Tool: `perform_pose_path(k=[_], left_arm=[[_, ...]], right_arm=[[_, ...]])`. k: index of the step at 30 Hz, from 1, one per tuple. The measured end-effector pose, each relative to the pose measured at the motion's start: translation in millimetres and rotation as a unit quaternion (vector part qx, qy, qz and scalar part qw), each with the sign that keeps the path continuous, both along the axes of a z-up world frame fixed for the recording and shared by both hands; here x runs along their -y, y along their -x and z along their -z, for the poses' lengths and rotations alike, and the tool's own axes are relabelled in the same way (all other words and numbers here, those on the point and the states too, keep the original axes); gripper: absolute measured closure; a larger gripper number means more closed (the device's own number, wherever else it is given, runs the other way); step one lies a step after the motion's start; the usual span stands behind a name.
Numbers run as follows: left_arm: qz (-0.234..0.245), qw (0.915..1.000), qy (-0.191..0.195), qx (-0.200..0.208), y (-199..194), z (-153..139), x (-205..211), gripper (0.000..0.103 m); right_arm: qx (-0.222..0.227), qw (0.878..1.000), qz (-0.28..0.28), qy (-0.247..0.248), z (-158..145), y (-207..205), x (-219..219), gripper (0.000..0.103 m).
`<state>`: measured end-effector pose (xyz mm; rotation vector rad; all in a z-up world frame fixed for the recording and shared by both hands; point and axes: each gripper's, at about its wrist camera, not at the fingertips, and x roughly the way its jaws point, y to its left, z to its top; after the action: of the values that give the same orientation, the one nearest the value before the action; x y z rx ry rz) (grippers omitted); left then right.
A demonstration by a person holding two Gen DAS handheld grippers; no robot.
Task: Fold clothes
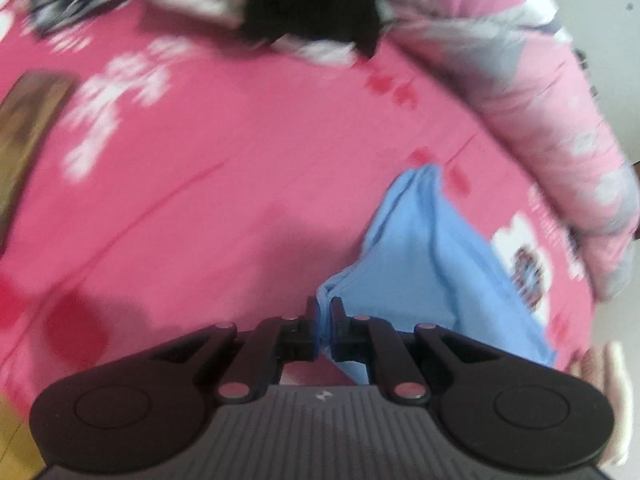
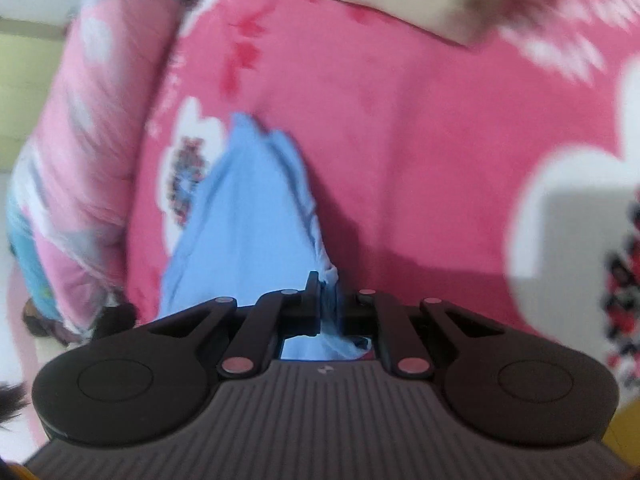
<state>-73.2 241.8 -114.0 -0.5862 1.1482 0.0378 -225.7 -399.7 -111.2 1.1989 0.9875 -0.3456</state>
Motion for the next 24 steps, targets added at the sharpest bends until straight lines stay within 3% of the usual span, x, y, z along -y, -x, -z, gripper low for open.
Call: perform_pose_path(k=[4,6,8,10,13,16,18,22,24], left_arm=[[0.075,0.9951,-0.064,-0.008,-0.9,26.9,18.0,0.09],[0.085,0.9944,-0.063,0.0,-3.7,29.5,17.6,0.084],[0.102,0.9934,-0.051,0.009,-4.8,24.9,13.3,0.062],[0.121,0.9911,-0.053,0.016,-3.4,18.5,9.1,0.053],[0.149,0.9869,-0.058,0.022,-1.1,9.4,1.5,0.053],[0.187,0.9792,-0.068,0.043,-2.9,3.2,2.1,0.052],[0.218,0.9712,-0.08,0.052,-8.6,5.9,9.3,0.054],[0.27,0.9568,-0.088,0.061,-16.2,14.1,22.7,0.067],[0.277,0.9546,-0.092,0.061,-16.0,17.7,24.3,0.071]], right_arm=[[-0.055,0.998,-0.037,0.004,39.0,-9.0,0.4,0.094],[-0.061,0.996,-0.064,0.015,38.4,-17.1,0.0,0.093],[-0.074,0.992,-0.095,0.05,22.4,-24.2,-3.0,0.086],[-0.086,0.982,-0.118,0.121,-3.3,-28.6,-12.3,0.081],[-0.075,0.964,-0.148,0.208,-39.7,-43.2,-37.0,0.081],[-0.014,0.934,-0.227,0.277,-66.2,-81.0,-94.6,0.081],[0.033,0.907,-0.302,0.291,-68.2,-114.1,-145.0,0.081],[0.094,0.85,-0.424,0.3,-54.7,-171.8,-237.2,0.081],[0.099,0.831,-0.453,0.308,-46.3,-188.2,-257.1,0.083]])
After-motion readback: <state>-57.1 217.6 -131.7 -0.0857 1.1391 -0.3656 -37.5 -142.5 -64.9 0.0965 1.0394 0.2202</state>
